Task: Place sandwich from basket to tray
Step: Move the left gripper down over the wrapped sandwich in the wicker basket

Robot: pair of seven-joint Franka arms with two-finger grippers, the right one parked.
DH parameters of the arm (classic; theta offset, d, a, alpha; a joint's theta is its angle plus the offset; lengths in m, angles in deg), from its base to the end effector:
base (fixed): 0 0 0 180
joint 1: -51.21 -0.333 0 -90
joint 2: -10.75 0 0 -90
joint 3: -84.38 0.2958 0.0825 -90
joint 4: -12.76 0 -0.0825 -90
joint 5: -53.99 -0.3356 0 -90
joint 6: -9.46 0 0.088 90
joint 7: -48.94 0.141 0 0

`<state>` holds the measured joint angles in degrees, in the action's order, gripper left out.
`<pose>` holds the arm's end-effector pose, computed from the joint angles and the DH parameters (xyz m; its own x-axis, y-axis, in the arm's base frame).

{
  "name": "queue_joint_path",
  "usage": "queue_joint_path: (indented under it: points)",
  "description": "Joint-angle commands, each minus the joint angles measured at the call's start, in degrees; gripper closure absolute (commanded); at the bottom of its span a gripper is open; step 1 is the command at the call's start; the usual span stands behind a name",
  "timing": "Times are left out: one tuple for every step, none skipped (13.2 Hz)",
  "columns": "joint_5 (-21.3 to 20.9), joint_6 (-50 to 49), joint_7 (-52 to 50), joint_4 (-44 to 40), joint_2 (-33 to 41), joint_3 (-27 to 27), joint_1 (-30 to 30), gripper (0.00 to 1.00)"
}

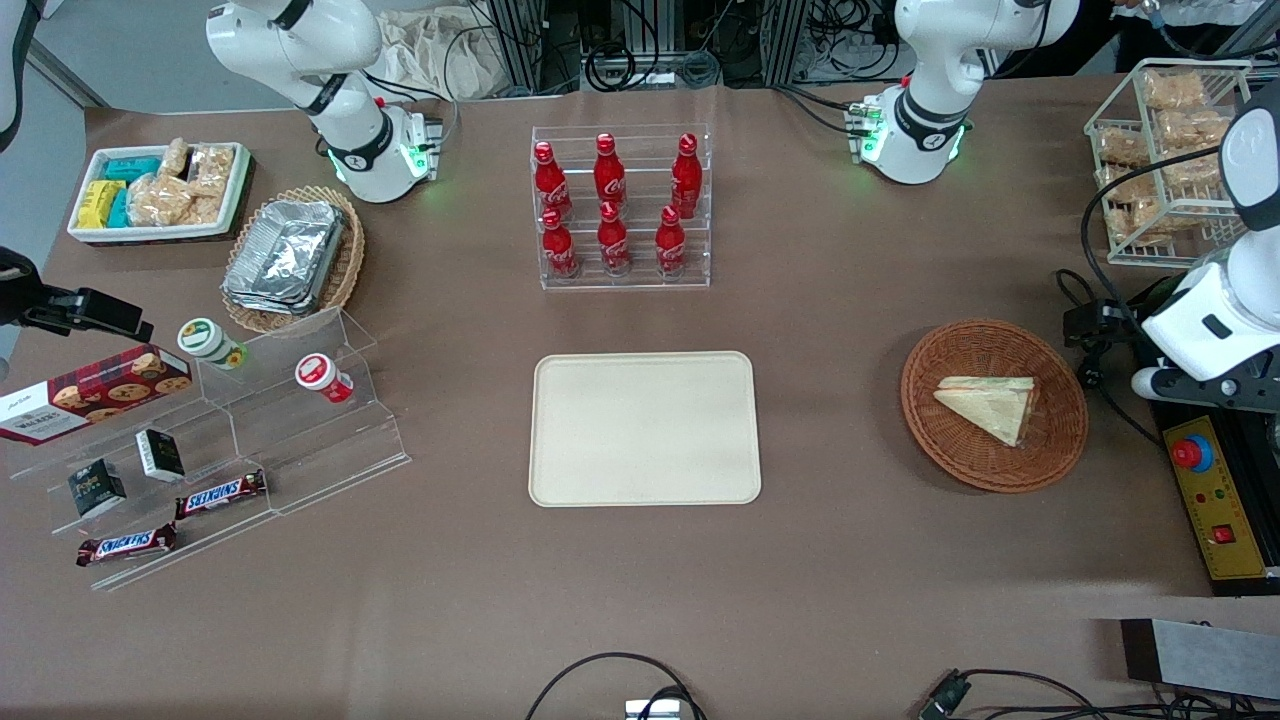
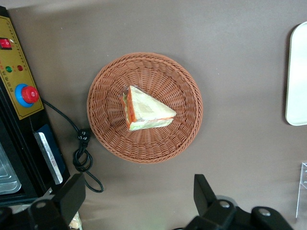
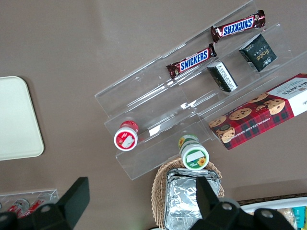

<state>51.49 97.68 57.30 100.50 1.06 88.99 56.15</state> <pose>0.5388 0.0003 0.4963 0.9749 -0.1484 -0.1660 -0.1559 -0.9872 -0.0330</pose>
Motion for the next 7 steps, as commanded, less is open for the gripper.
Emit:
queue_joint_path:
  points:
    - [-0.14,-1.21,-2.63,-1.79,-1.21,0.05,-0.28,0.0]
    - [-0.4,-1.12,-3.0,-1.96,-1.73,0.05,-0.28,0.0]
    - [-0.66,-1.2,-3.0,-2.05,-2.44,0.05,-0.2,0.0]
    - [-0.84,-1.12,-3.17,-1.96,-2.7,0.05,-0.19,0.0]
    - [-0.93,-0.94,-4.48,-1.79,-3.66,0.05,-0.19,0.0]
    - [-0.41,-0.77,-9.98,-1.61,-4.37,0.31,-0.28,0.0]
    - [0.38,0.71,-15.86,-1.26,-4.46,0.58,-1.41,0.0]
